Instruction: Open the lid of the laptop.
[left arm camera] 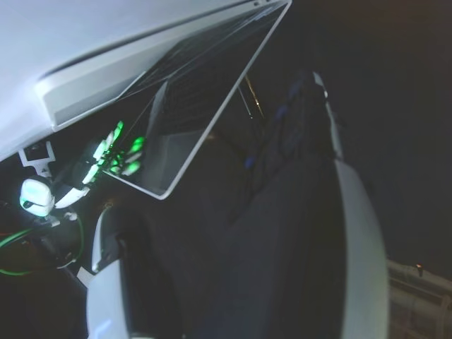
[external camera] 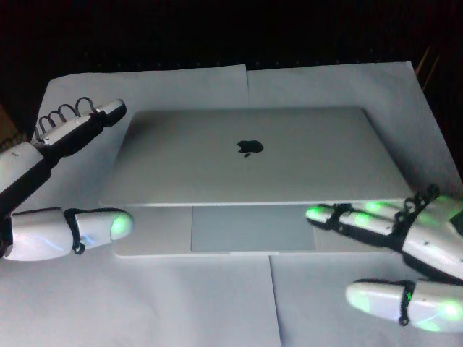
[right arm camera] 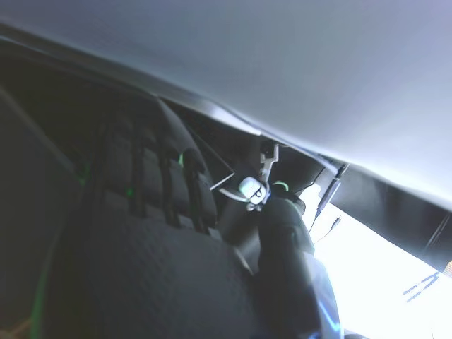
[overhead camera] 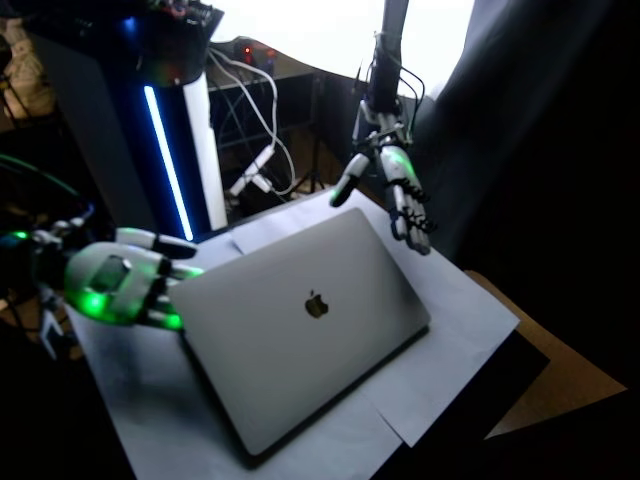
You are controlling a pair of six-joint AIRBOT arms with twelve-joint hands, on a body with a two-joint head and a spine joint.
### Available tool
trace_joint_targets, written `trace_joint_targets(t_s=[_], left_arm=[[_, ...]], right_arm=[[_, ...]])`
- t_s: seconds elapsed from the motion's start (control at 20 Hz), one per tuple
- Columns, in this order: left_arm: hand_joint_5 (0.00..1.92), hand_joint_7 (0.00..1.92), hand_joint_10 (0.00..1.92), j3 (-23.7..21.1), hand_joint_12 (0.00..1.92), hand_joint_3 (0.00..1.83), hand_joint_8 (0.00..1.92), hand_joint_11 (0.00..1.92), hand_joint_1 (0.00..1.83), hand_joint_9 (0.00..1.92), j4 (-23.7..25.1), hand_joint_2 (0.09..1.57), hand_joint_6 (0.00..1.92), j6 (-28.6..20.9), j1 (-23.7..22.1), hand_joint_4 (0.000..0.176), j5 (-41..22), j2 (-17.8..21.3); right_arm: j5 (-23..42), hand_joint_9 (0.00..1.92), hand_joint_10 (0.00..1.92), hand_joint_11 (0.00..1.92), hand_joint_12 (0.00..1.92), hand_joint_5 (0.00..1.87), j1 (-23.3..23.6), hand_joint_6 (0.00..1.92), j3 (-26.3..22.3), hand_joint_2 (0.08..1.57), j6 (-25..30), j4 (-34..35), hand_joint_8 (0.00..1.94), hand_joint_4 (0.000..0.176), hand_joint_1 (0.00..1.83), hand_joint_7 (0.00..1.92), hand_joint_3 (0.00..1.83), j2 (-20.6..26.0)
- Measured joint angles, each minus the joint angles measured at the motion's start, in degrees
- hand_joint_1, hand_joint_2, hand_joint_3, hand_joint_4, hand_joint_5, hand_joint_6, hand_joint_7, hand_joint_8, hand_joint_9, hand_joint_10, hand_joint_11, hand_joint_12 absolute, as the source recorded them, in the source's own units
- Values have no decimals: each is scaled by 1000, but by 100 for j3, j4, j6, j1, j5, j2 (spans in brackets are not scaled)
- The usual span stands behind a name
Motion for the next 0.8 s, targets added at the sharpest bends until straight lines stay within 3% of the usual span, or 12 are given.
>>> trace_joint_targets(t_s=[0.05, 0.15, 0.3, 0.35, 0.4, 0.5, 0.55, 0.6, 0.65, 0.7, 0.75, 0.8], left_arm=[[0, 0, 0, 0, 10, 0, 0, 21, 599, 0, 2, 973, 0, 0, 0, 142, -7, 0], [0, 0, 0, 2, 0, 4, 0, 0, 597, 0, 0, 986, 0, 0, 0, 121, -2, 0], [0, 0, 0, 11, 0, 0, 0, 1, 595, 0, 4, 974, 0, 0, 0, 154, -17, -2], [0, 0, 0, 11, 0, 0, 0, 0, 599, 0, 2, 976, 0, 0, 0, 153, -20, -11], [0, 0, 0, 13, 0, 0, 0, 0, 601, 0, -13, 972, 0, 0, 0, 151, -24, -24], [0, 0, 0, 11, 0, 0, 0, 0, 628, 0, -11, 960, 0, 0, 0, 157, -15, -37], [0, 0, 0, 11, 0, 0, 0, 0, 661, 0, 9, 958, 0, 0, 0, 136, -20, -37], [0, 0, 0, 13, 0, 0, 0, 0, 645, 0, 9, 943, 0, 0, 0, 150, -20, -44], [0, 0, 0, 15, 0, 0, 0, 0, 676, 0, 2, 930, 0, 0, 0, 135, -22, -68], [0, 0, 0, 44, 0, 0, 0, 0, 656, 0, 7, 935, 0, 0, 0, 141, 15, -103], [0, 0, 0, 72, 0, 0, 0, 0, 652, 0, 4, 924, 0, 2, 0, 173, 61, -151], [0, 0, 0, 83, 0, 0, 0, 0, 744, 0, 26, 893, 0, 42, -2, 176, 173, -179]], right_arm=[[-85, 41, 8, 84, 20, 164, 4, 2, 44, 1323, 33, -55, 10, 1, 0, 107, 0, -59], [-155, 29, 1, 81, 19, 149, 7, 0, 79, 1321, 35, -96, 3, 0, 0, 99, 0, -96], [-181, 30, 4, 73, 17, 153, 22, 0, 175, 1355, 22, -151, 3, 0, 0, 105, 9, -155], [-203, 32, 5, 81, 21, 154, 22, 1, 192, 1342, 11, -155, 2, 0, 0, 105, 2, -168], [-205, 38, 6, 118, 38, 144, 22, 0, 197, 1339, 9, -151, 2, 14, 0, 105, 1, -186], [-214, 41, 4, 110, 39, 160, 22, 5, 208, 1352, 9, -155, 0, 0, 0, 105, 6, -190], [-219, 30, 0, 90, 31, 152, 22, 1, 208, 1372, 9, -155, 0, 0, 0, 92, 12, -190], [-219, 16, 0, 71, 24, 150, 24, 0, 208, 1376, 9, -155, 0, 1, 0, 74, 10, -192], [-221, 17, 1, 89, 33, 142, 24, 0, 208, 1367, 7, -155, 1, 5, 0, 74, 4, -190], [-221, 32, 7, 113, 44, 153, 24, 4, 208, 1360, 7, -155, 9, 5, 0, 95, 0, -192], [-221, 37, 7, 132, 56, 161, 24, 6, 208, 1380, 9, -155, 8, 0, 0, 100, 8, -192], [-240, 27, 1, 111, 51, 151, 48, 0, 208, 1377, 9, -157, 1, 0, 0, 89, 4, -192]])
